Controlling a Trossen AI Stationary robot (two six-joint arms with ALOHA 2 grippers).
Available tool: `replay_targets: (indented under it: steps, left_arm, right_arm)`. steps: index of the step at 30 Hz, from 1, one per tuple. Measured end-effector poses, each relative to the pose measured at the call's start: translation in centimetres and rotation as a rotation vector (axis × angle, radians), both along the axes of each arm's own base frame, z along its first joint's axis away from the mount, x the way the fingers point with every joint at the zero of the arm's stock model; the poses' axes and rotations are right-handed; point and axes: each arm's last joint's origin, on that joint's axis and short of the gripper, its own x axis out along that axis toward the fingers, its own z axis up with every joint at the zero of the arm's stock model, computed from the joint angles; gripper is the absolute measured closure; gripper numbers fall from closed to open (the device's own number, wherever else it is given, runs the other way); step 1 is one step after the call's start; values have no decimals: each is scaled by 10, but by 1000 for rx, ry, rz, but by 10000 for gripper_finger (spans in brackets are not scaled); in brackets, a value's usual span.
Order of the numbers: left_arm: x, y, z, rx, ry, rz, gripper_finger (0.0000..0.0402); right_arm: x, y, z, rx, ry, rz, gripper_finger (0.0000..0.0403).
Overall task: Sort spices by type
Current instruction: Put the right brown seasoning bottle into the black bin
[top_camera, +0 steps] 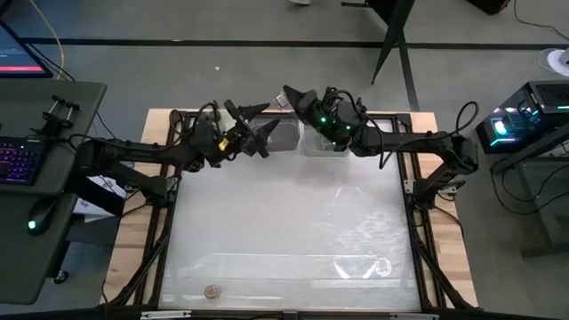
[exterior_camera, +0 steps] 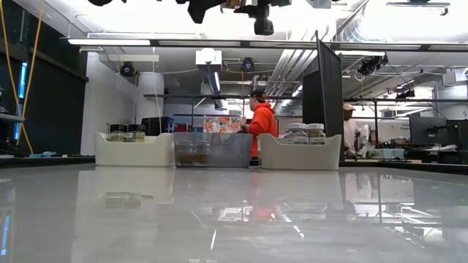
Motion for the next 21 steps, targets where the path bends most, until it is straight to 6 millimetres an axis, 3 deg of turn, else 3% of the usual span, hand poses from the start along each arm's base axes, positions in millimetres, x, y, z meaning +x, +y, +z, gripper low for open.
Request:
replay_targets:
  steps: [21]
  left_arm:
    - [1,-1,-7,-20,73,36,155]
  right_arm:
    - [0,-1,2,-42,8,3,231]
